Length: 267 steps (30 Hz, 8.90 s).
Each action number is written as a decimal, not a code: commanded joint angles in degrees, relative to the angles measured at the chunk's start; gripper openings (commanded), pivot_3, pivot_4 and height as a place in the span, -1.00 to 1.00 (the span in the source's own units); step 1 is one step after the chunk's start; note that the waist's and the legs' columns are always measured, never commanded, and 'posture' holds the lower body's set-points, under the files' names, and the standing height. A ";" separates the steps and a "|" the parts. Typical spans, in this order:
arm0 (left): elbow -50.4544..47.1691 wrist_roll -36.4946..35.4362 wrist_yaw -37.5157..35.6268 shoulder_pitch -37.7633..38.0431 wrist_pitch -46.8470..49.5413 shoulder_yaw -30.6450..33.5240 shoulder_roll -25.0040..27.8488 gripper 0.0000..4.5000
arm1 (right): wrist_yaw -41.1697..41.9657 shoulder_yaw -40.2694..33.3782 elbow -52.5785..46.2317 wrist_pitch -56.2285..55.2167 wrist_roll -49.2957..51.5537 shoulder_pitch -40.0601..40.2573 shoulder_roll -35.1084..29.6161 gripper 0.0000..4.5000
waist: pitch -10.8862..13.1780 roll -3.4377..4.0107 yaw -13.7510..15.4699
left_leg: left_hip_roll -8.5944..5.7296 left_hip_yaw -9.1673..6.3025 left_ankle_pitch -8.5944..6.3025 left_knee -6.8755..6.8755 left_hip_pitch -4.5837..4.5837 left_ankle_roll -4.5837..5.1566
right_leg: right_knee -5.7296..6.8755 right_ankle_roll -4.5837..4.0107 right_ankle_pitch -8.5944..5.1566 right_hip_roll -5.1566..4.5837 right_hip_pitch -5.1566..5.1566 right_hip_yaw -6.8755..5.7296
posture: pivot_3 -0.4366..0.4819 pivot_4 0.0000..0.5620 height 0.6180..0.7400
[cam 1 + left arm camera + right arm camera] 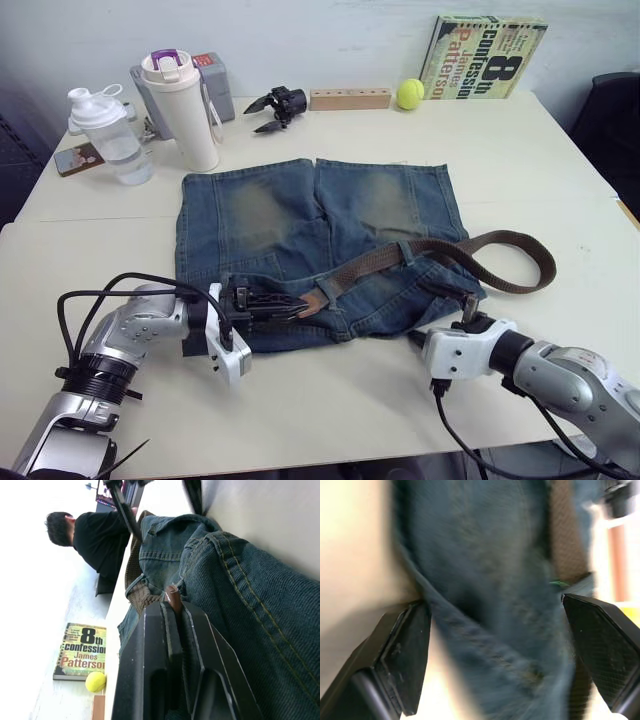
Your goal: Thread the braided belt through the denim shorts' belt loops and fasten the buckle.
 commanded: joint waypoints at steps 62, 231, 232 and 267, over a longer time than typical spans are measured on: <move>-0.27 5.95 10.00 -2.74 -0.94 0.32 -0.62 -1.00 | 21.05 -49.83 3.52 85.58 87.68 -19.56 35.11 0.97 | -0.02 0.10 0.16 | -0.01 0.29 -0.25 0.93 0.02 0.14 | 1.44 0.09 -0.18 -0.01 -0.22 0.18 | -0.05 -0.47 -0.36; 0.11 11.79 5.80 4.42 6.12 5.74 -5.17 -0.91 | -25.75 -19.49 16.42 53.89 78.79 -18.81 64.63 -1.00 | -0.72 -0.98 -1.73 | 0.47 0.34 -0.55 1.34 -0.14 -0.36 | 2.67 -0.75 -0.87 0.19 -0.88 -0.02 | -0.05 -0.47 -0.36; -0.10 12.69 6.37 4.46 6.03 5.92 -5.09 -0.96 | -25.69 -19.31 16.24 54.15 78.75 -18.85 64.45 -1.00 | -0.72 -0.98 -1.73 | 0.47 0.34 -0.55 1.34 -0.13 -0.36 | 2.67 -0.75 -0.87 0.18 -0.86 -0.03 | -0.05 -0.47 -0.36; 12.20 19.29 20.75 11.67 -4.87 6.38 11.47 -1.00 | -6.27 -6.04 2.22 49.55 52.35 -11.11 33.69 -0.96 | -1.18 -0.45 -2.33 | 0.62 0.37 -0.65 0.98 0.27 -0.54 | 2.15 -0.58 -0.90 0.16 -0.44 -0.11 | -0.05 -0.47 -0.36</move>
